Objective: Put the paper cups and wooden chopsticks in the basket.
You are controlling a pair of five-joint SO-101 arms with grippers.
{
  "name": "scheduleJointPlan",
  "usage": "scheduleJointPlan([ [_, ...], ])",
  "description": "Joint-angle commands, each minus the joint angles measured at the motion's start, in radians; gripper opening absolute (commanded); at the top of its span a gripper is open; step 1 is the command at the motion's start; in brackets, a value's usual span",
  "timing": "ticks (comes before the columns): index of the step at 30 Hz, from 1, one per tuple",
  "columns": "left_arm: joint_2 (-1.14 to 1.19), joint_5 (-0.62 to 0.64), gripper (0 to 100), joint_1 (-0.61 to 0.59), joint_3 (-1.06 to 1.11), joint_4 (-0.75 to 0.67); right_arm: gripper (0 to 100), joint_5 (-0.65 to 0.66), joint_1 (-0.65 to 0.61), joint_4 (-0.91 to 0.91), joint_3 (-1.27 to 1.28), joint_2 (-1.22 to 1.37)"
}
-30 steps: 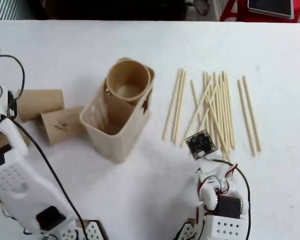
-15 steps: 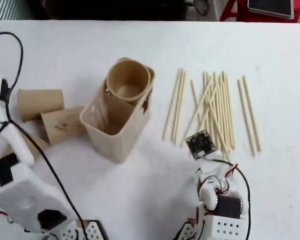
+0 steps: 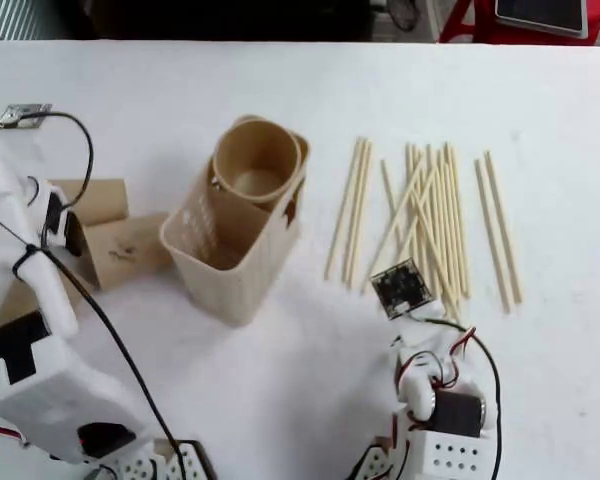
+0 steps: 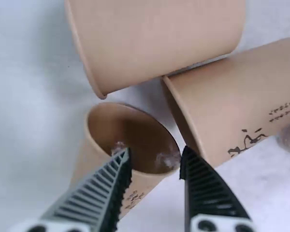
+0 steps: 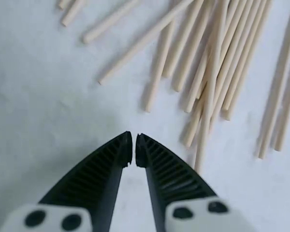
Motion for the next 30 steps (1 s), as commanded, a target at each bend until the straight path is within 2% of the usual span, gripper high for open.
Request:
scheduleJointPlan([
  [1,-0.053,0.006,18,0.01,0.008,-0.023,2.8,0.009,0.01,-0.007,0.008,-0.005],
  [5,-0.054,-0.078,18,-0.005,0.017,-0.005,2.8,0.009,0.008,-0.007,0.008,-0.005],
  [10,-0.053,-0.112,18,-0.058,0.018,-0.015,2.8,0.009,0.005,-0.007,0.008,-0.005],
  [15,-0.053,-0.199,18,-0.122,0.018,0.017,2.8,0.009,0.008,-0.007,0.008,-0.005],
  [22,-0.059,-0.393,18,-0.245,0.018,0.121,2.8,0.009,0.008,-0.007,0.008,-0.005],
  [30,-0.068,-0.654,18,-0.456,0.008,0.149,2.8,0.009,0.008,-0.007,0.008,-0.005],
])
